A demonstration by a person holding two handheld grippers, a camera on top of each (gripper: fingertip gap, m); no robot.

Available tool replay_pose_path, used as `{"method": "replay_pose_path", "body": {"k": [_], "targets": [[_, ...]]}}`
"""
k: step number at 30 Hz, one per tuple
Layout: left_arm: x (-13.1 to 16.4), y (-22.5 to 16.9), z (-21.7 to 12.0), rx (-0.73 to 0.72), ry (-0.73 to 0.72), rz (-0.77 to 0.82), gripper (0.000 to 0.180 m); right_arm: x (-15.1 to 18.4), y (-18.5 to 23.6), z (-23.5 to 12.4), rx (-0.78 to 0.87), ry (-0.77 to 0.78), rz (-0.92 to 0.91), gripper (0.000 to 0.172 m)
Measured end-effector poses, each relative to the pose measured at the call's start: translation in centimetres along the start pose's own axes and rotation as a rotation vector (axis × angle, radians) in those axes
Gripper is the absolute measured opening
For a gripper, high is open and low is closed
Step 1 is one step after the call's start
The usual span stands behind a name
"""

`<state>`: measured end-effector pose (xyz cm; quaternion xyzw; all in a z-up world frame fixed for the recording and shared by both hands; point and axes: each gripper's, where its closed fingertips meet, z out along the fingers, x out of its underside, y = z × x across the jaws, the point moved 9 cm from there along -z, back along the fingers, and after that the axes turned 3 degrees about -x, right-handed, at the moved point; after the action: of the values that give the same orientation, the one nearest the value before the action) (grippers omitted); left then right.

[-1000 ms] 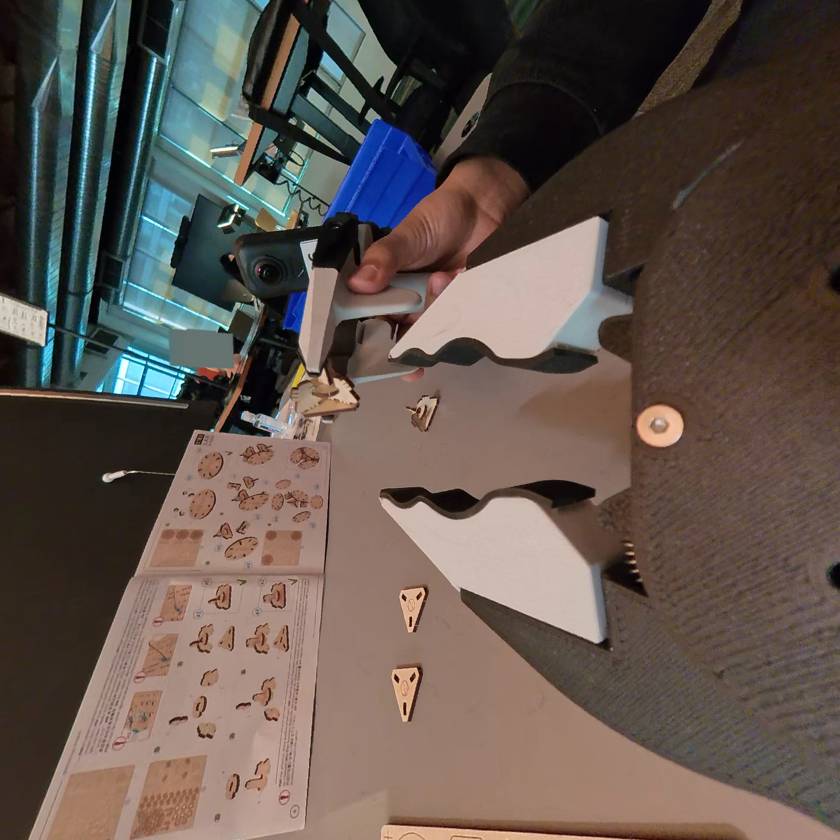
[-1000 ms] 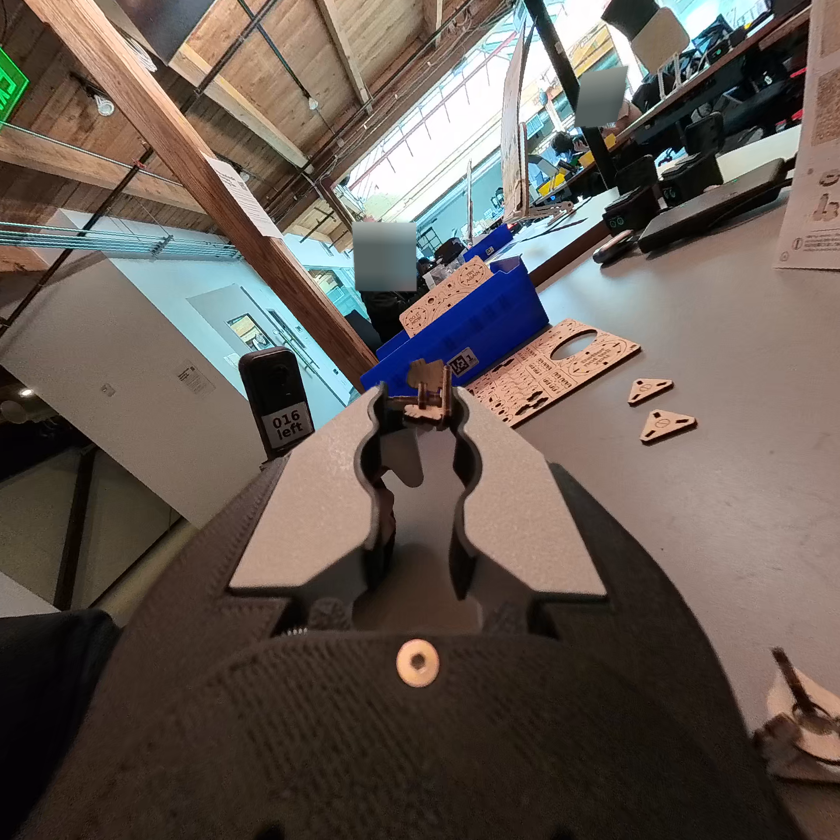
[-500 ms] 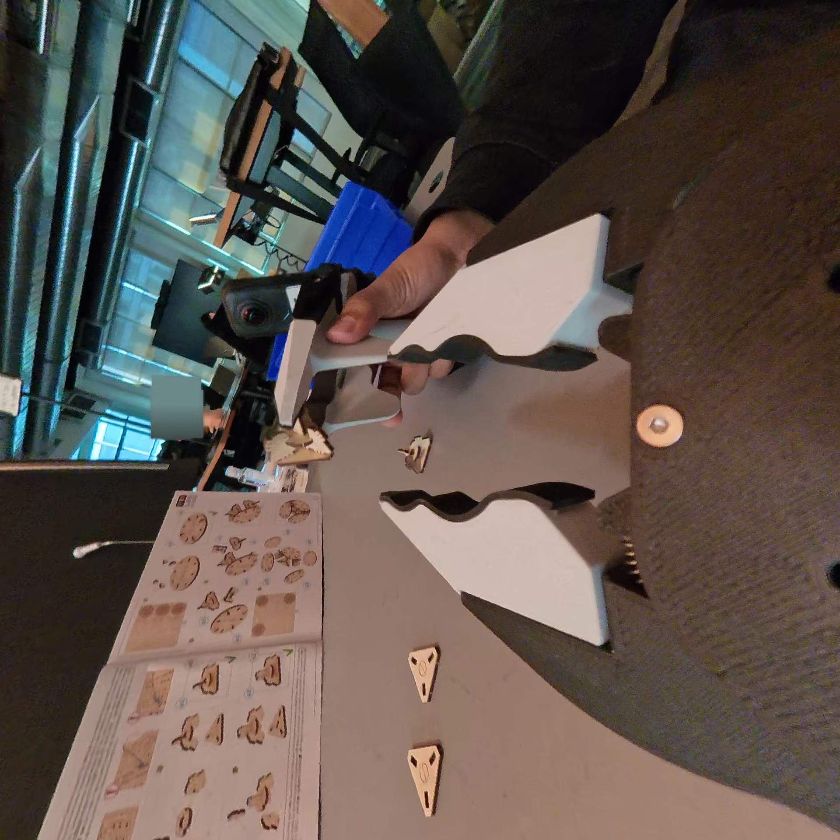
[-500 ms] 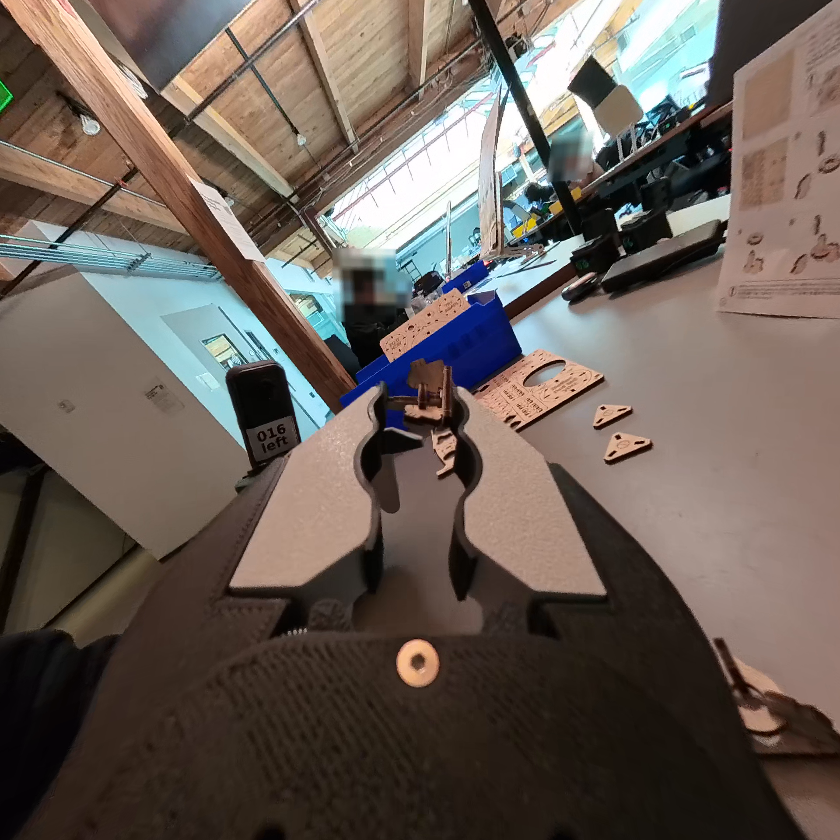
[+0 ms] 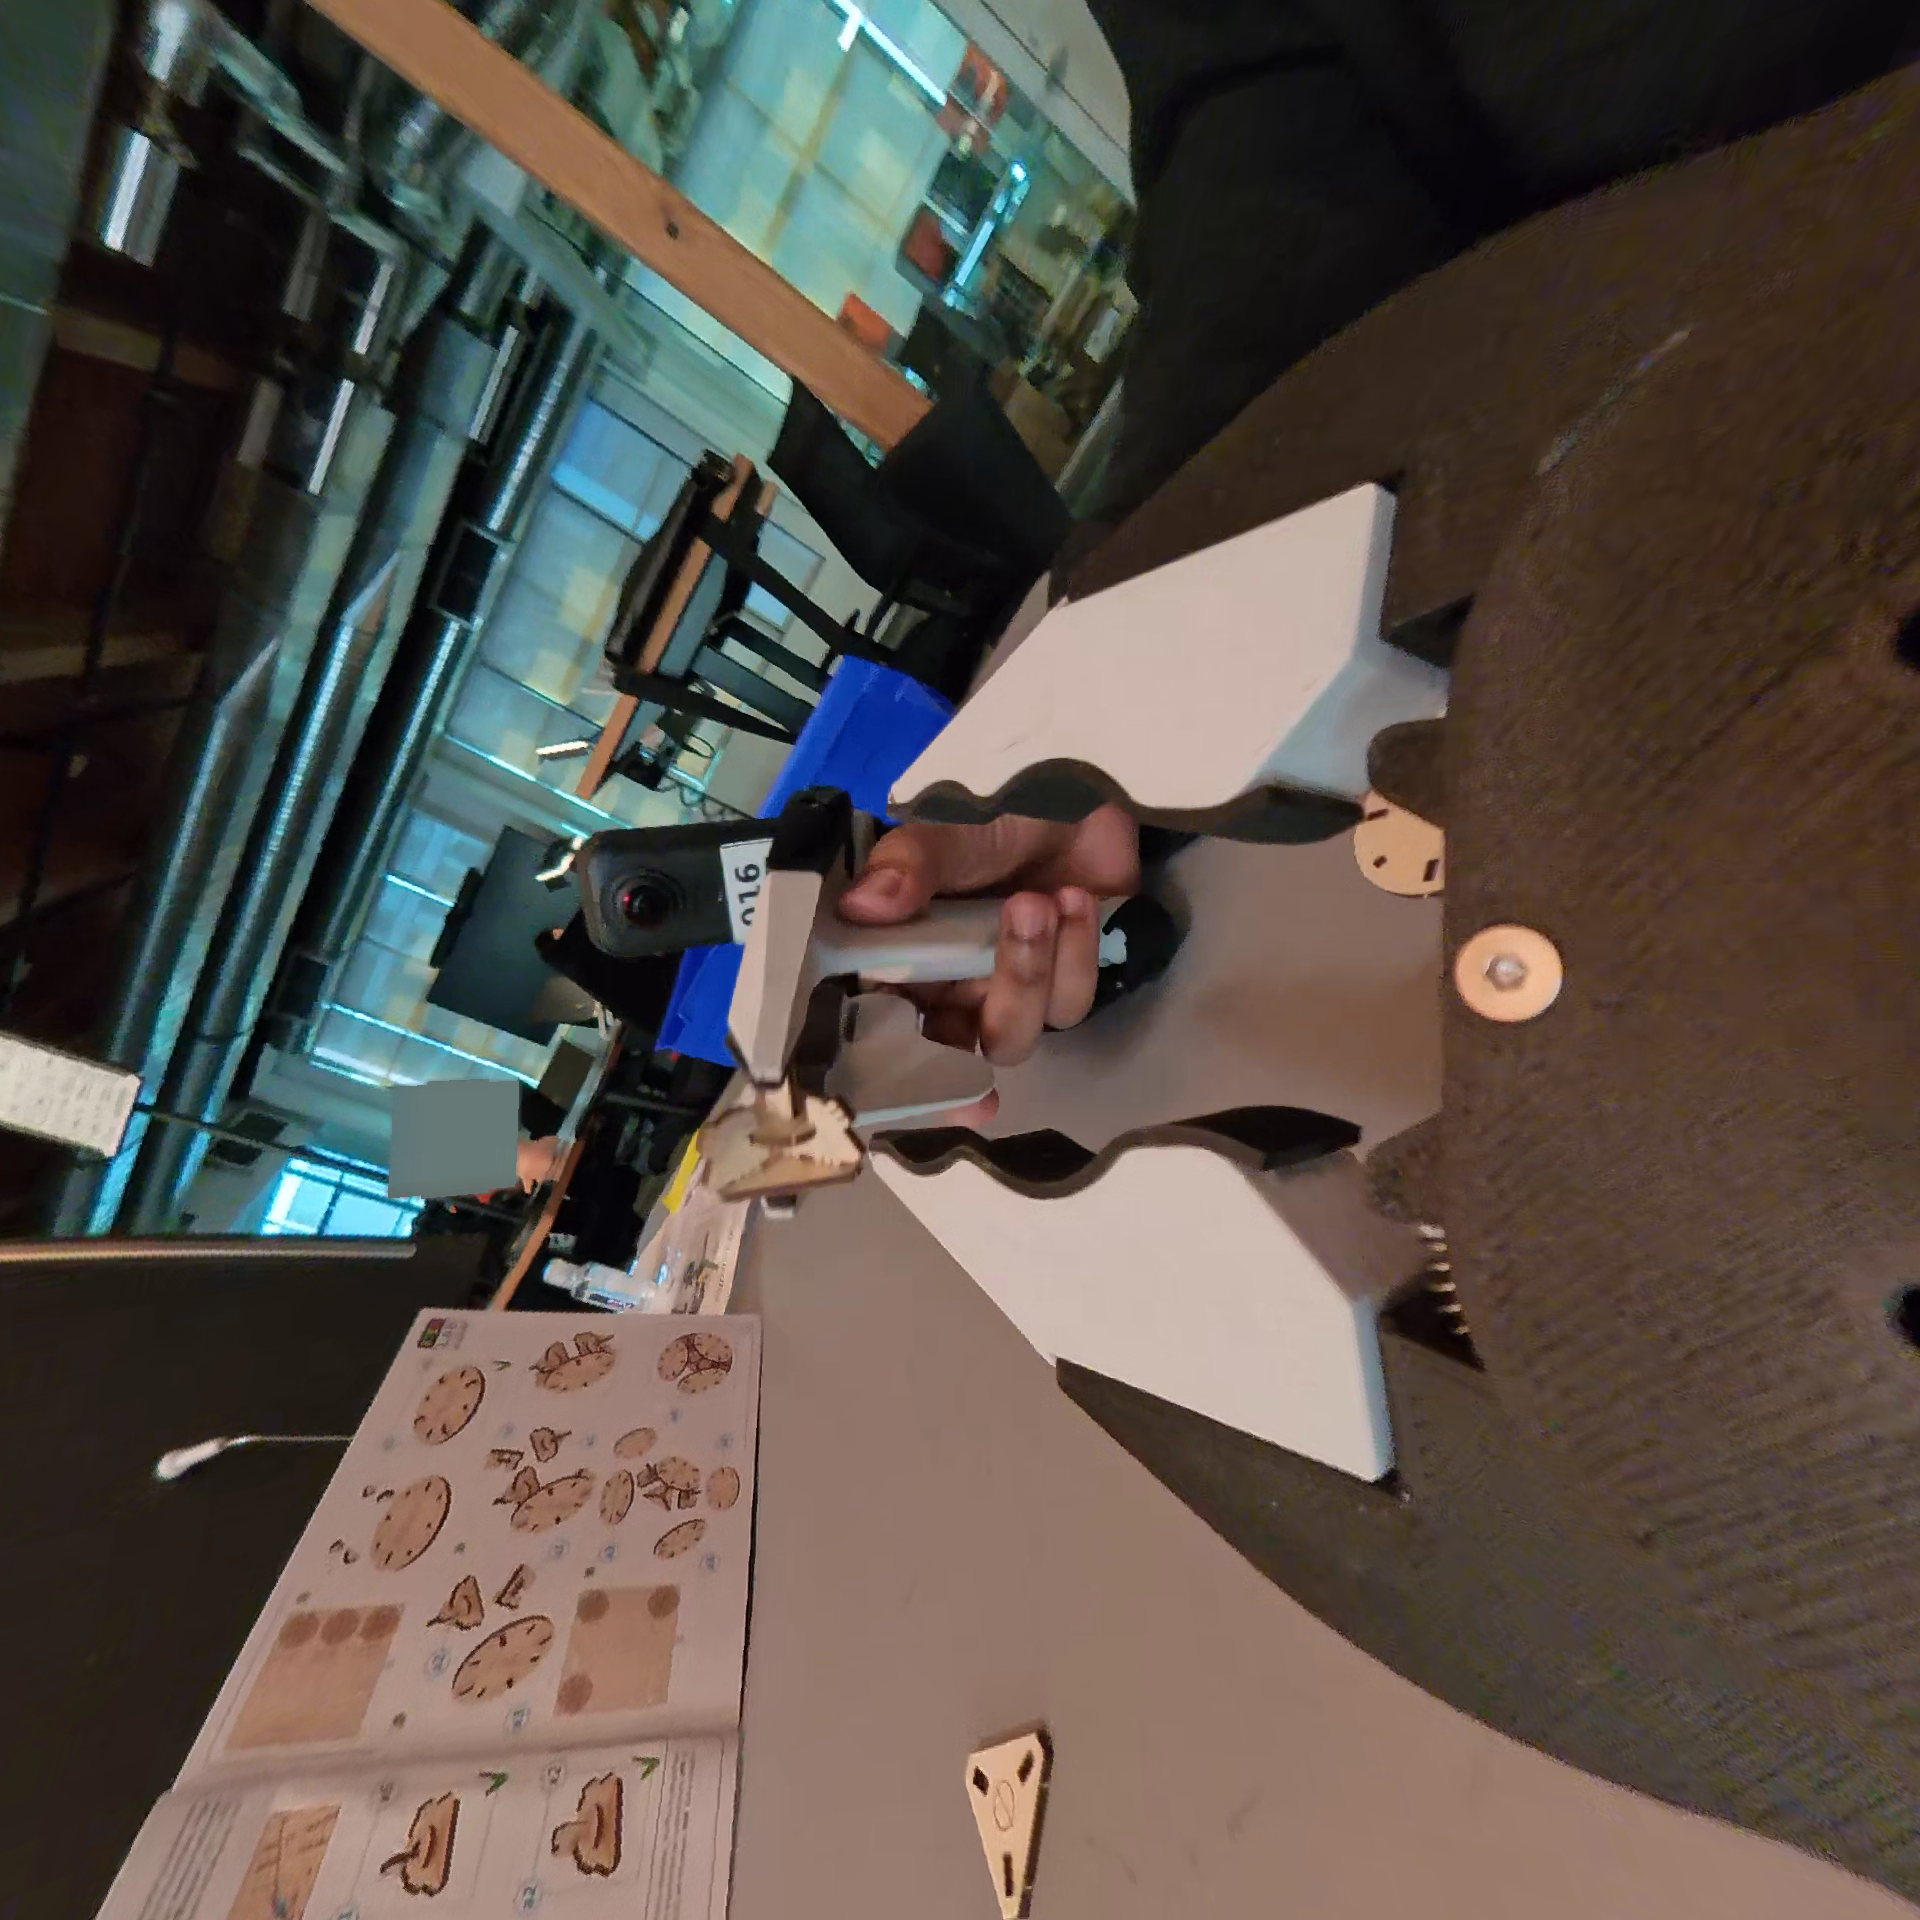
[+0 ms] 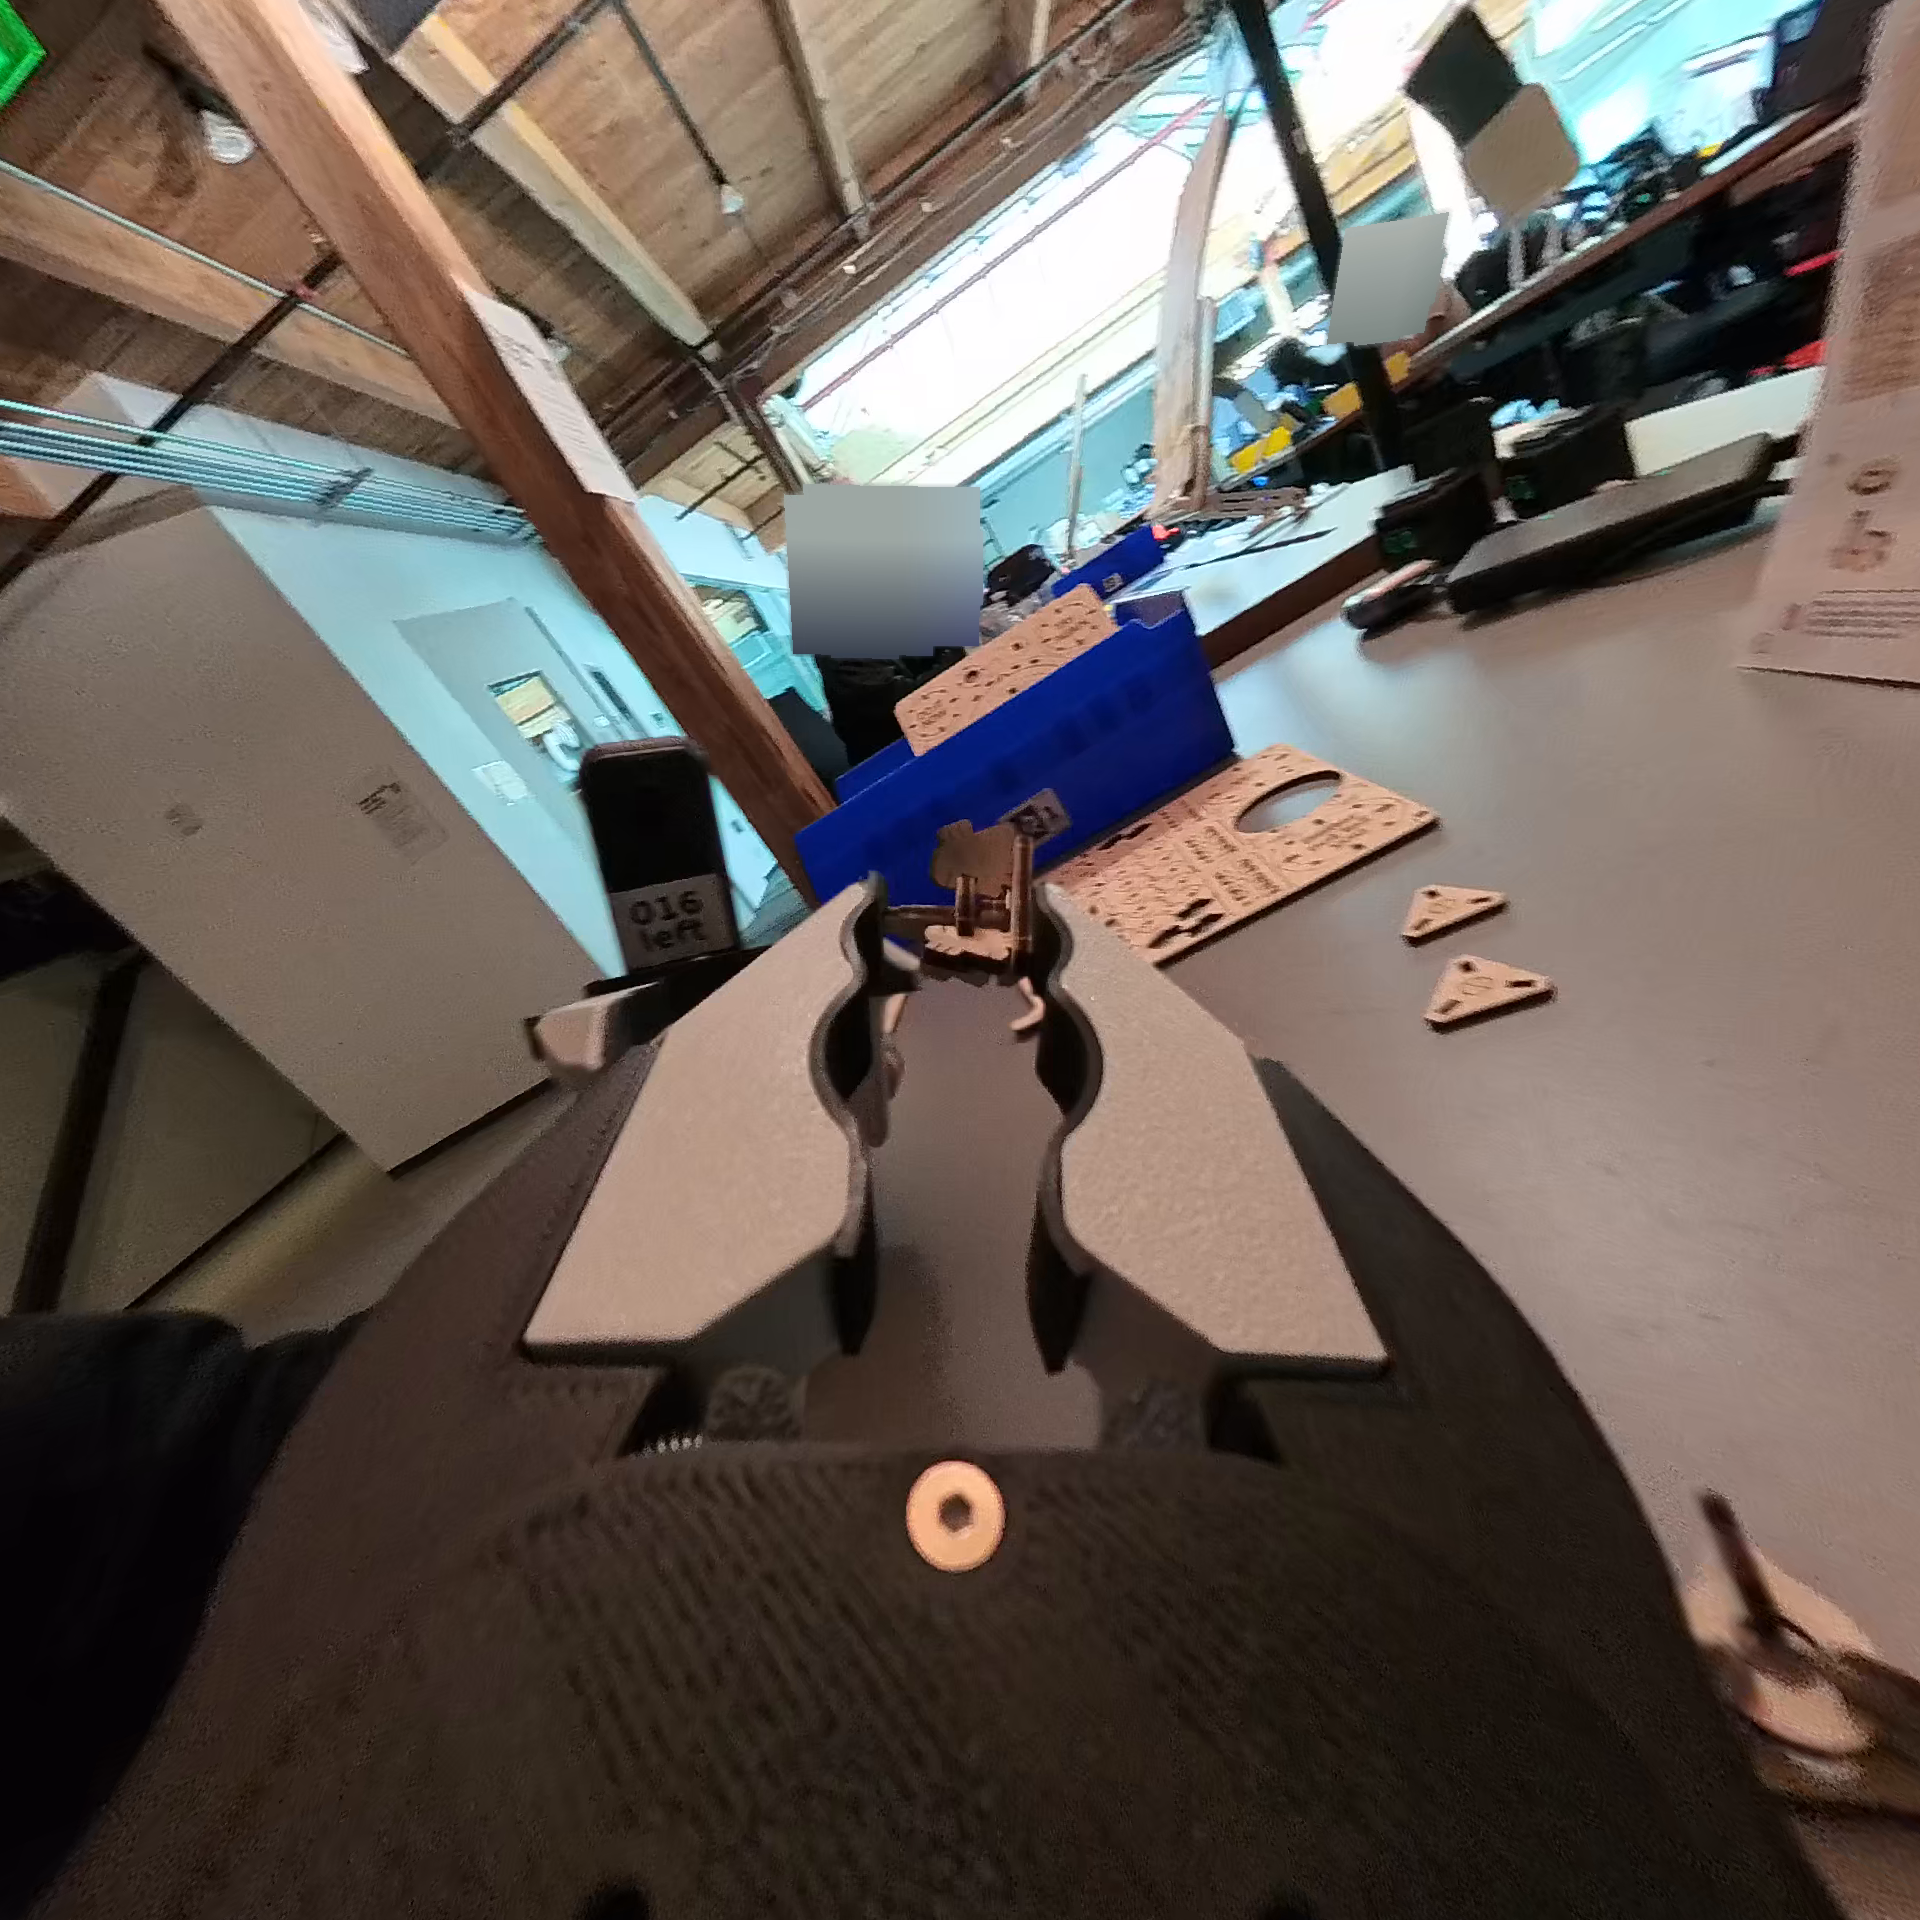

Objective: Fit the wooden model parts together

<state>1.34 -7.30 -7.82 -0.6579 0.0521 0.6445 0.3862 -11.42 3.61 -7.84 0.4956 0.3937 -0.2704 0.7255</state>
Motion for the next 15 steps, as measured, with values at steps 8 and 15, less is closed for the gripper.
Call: {"method": "replay_pose_path", "body": {"k": [8, 15], "targets": [[-0.6, 1.3, -1.5, 0.068, -0.155, -0.185, 0.057, 1.0, 4.2, 1.4, 0.092, 0.156, -0.651, 0.025], [-0.8, 2.7, -3.3, 0.104, -0.29, -0.353, 0.041, 2.6, 5.5, 2.3, 0.21, 0.261, -1.008, 0.026]]}}
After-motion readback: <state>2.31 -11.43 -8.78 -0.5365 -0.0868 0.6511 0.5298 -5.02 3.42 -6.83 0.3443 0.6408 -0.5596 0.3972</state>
